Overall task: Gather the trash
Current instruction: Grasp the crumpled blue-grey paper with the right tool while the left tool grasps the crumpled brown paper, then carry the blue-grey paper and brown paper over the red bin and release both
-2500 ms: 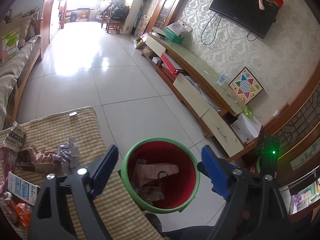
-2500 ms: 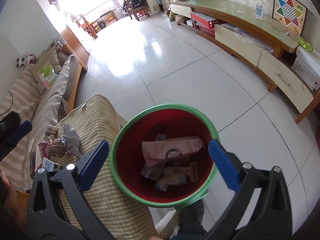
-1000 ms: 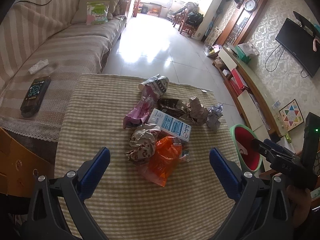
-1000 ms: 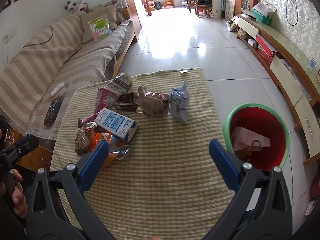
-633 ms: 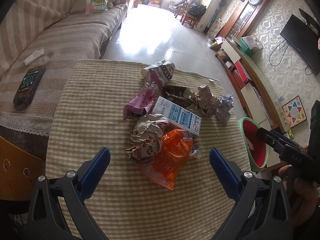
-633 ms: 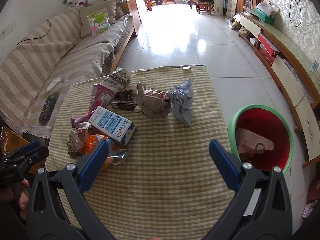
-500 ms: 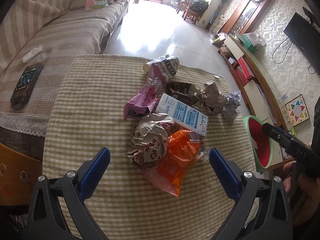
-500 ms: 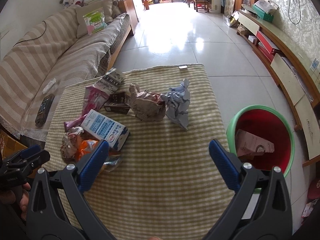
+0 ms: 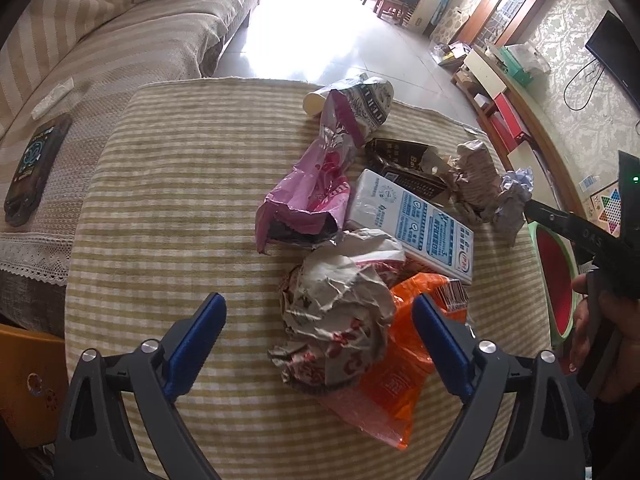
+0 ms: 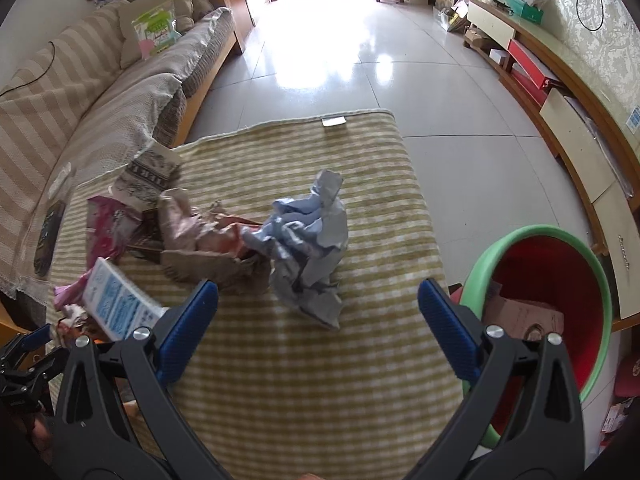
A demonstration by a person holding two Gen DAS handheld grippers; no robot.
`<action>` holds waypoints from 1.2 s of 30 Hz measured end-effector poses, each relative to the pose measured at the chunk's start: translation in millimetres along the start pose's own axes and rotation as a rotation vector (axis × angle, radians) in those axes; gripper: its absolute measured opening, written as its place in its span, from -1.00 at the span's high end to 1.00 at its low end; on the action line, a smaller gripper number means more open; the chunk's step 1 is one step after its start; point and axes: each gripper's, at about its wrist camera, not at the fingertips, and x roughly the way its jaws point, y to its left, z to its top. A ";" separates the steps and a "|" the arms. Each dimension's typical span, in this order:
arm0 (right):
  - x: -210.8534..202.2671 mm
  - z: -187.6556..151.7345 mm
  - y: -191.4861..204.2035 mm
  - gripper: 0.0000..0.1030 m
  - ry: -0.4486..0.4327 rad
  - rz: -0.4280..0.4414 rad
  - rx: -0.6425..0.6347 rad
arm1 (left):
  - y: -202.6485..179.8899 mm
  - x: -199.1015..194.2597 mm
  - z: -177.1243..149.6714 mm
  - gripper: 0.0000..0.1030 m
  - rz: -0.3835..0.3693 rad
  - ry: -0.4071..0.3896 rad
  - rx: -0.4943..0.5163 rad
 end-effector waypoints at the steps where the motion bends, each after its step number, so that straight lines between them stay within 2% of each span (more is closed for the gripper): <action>1: 3.7 1.0 -0.8 -0.91 0.001 0.001 0.003 | 1.3 1.7 0.6 -0.69 -0.005 -0.001 -0.006; 4: 15.3 3.2 -3.9 -0.89 0.005 0.012 0.011 | 3.4 7.8 2.4 -0.52 -0.022 0.007 -0.015; 7: 25.3 4.5 -6.1 -0.68 0.021 0.040 0.019 | 8.4 14.6 3.6 -0.27 -0.056 0.025 -0.040; 8: 27.5 5.4 -6.4 -0.51 0.027 0.050 0.024 | 8.5 16.0 4.1 -0.05 -0.059 0.029 -0.040; 11: 32.7 5.0 -6.3 -0.02 0.042 0.069 0.030 | 8.7 16.7 4.9 0.12 -0.070 0.031 -0.035; 14: 31.2 2.0 -4.2 0.21 0.045 0.099 0.028 | 9.9 14.0 3.3 0.15 -0.074 0.030 -0.033; 24: -7.5 -11.1 -2.4 0.26 0.014 0.095 0.021 | 4.5 -21.1 -2.2 0.17 -0.076 -0.034 -0.004; 36: -90.1 -23.1 5.3 0.26 -0.085 0.128 0.017 | -9.0 -84.7 -22.2 0.17 -0.113 -0.118 -0.011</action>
